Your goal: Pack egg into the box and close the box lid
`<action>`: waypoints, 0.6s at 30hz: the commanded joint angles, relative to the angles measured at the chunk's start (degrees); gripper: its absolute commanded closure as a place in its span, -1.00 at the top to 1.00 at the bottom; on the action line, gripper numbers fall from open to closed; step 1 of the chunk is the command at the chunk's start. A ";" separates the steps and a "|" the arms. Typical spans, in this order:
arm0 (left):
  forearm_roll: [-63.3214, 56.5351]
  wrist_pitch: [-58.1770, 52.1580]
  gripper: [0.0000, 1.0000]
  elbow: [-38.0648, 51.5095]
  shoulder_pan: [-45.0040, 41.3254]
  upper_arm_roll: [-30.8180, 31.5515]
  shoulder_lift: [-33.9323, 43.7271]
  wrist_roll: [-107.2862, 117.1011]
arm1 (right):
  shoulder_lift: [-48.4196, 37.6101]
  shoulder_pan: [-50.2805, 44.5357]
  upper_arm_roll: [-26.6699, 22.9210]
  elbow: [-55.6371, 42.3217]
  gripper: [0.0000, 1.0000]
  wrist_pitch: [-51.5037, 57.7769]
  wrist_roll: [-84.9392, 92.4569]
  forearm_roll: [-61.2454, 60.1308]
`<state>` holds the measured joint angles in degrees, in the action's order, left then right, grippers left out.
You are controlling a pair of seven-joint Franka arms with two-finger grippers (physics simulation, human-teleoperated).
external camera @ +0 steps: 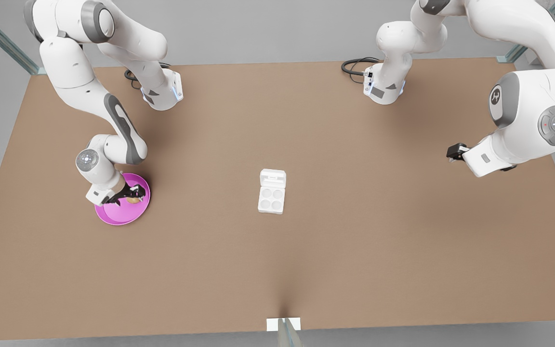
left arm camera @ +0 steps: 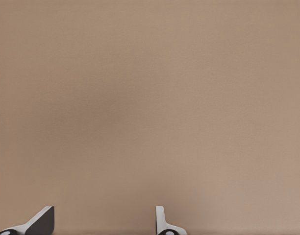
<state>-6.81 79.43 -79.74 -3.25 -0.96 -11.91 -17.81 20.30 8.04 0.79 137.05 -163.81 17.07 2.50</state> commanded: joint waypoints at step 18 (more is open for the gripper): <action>0.04 0.11 1.00 0.03 0.00 0.00 -0.30 -0.12 | -0.52 2.86 0.00 2.34 1.00 -1.25 2.89 0.22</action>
<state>-6.79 79.53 -79.74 -3.25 -0.96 -12.28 -17.88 19.81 10.67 0.80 139.24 -165.05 18.21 2.75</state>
